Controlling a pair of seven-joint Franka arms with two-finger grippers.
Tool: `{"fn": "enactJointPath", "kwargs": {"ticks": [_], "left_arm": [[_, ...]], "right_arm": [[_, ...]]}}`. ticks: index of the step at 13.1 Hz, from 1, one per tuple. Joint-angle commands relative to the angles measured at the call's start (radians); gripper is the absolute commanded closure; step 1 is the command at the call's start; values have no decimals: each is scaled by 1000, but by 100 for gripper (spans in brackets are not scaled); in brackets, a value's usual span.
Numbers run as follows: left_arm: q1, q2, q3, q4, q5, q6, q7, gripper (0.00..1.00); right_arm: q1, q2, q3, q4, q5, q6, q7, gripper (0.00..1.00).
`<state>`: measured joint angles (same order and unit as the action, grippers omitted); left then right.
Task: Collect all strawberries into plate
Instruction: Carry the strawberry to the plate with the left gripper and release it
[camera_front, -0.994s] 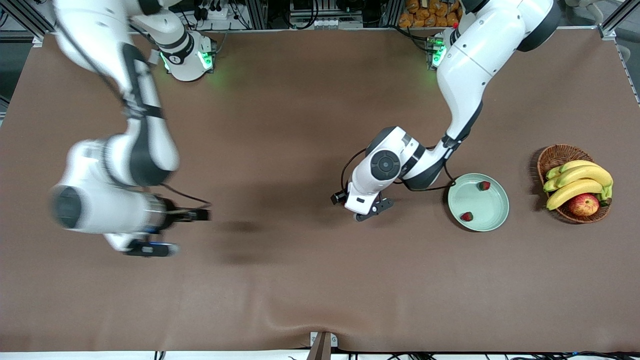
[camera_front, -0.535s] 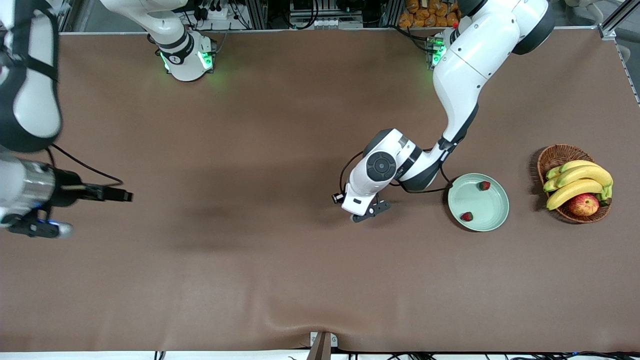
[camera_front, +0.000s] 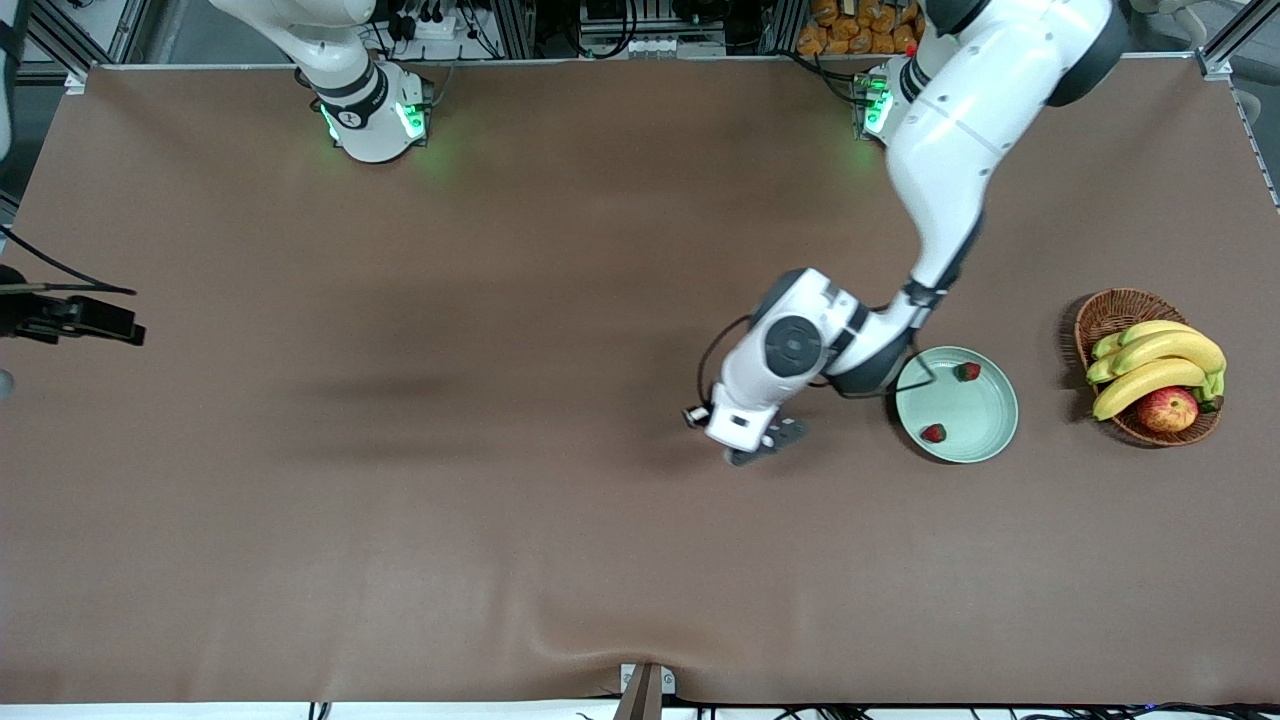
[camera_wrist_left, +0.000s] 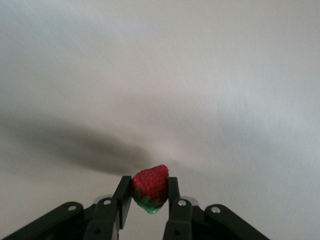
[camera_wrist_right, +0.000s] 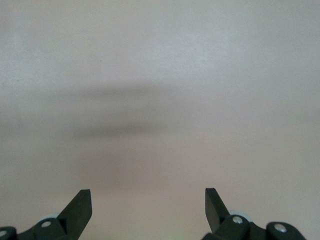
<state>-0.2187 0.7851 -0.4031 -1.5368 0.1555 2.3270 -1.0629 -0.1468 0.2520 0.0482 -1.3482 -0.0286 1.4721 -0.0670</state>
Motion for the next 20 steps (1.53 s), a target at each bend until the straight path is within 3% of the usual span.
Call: {"fn": "enactJointPath", "kwargs": {"ticks": [1,5,6,8,10,11,12,16,20], "left_arm": [[99,-119,-14,-31,19,-170,85,100],[293,-173,-14,-57,21,-397,330,100],[356,-194,-16,-107,21,-399,418,100],[438,-234,-17,-210,21,-393,553,89],[467,-231,-17,-243,41,-388,574,61],[467,-225,-17,-249,62,-384,574,27],[467,-227,-17,-249,64,-383,572,0],[467,-328,-20,-206,53,-431,569,0],[469,-405,-68,-2,39,-619,570,0]], "right_arm": [[-20,-78,27,-133,-30,83,-10,0],[-5,-96,18,-158,-31,117,-4,0],[6,-102,-2,-158,-31,113,-2,0],[82,-102,-103,-157,-28,94,-8,0],[95,-103,-117,-157,-28,93,-7,0],[96,-102,-116,-157,-27,80,-7,0],[99,-102,-117,-157,-27,77,-8,0],[102,-102,-117,-146,-25,43,-11,0],[105,-105,-117,-132,-5,-7,-5,0]]}}
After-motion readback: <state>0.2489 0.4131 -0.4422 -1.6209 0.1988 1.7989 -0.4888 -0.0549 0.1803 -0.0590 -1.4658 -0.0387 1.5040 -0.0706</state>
